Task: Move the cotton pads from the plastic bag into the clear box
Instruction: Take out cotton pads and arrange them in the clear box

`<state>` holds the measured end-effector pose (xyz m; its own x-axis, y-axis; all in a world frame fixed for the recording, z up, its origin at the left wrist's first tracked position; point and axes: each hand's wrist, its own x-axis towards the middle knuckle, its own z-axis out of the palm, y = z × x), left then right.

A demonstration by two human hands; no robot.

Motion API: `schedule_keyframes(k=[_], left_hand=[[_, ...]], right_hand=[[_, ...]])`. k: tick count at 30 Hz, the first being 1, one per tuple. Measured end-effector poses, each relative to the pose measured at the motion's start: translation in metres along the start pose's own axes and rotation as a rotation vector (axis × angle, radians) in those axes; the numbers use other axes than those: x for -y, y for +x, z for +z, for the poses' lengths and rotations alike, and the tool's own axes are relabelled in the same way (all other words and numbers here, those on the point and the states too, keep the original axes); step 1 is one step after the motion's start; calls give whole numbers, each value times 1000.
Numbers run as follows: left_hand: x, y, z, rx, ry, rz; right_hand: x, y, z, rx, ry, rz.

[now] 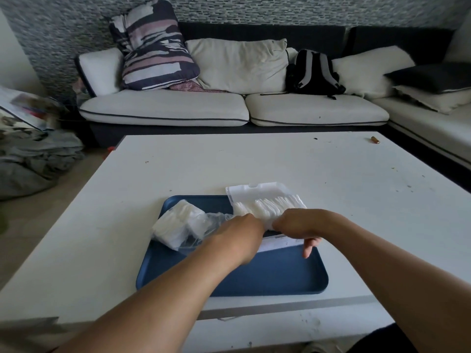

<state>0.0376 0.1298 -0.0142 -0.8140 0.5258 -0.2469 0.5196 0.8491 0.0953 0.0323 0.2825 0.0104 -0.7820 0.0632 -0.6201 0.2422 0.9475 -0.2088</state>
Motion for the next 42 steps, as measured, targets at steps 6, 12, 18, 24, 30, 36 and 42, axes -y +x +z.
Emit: schedule_keyframes(k=[6,12,18,24,30,36,42], left_hand=[[21,-18,-41,-157,-319,97],[136,-54,-54,-323,-423,-259],[156,-35,-2,-25,-451,-403],[161,-34,-7,-29,-683,-383],[157,-36,-22,-60,-875,-347],[159,-39,-18,-22,-1021,-330],[157,-38,-17,-4,-1023,-277]], right_hand=[[22,-14,-10,-255,311,-361],[44,-5,13,-147,86,-581],[80,12,40,-263,-24,-667],[95,23,47,-420,-68,-848],[100,13,29,-522,-60,-793],[96,12,25,-508,-198,-718],[92,11,29,-554,-266,-688]])
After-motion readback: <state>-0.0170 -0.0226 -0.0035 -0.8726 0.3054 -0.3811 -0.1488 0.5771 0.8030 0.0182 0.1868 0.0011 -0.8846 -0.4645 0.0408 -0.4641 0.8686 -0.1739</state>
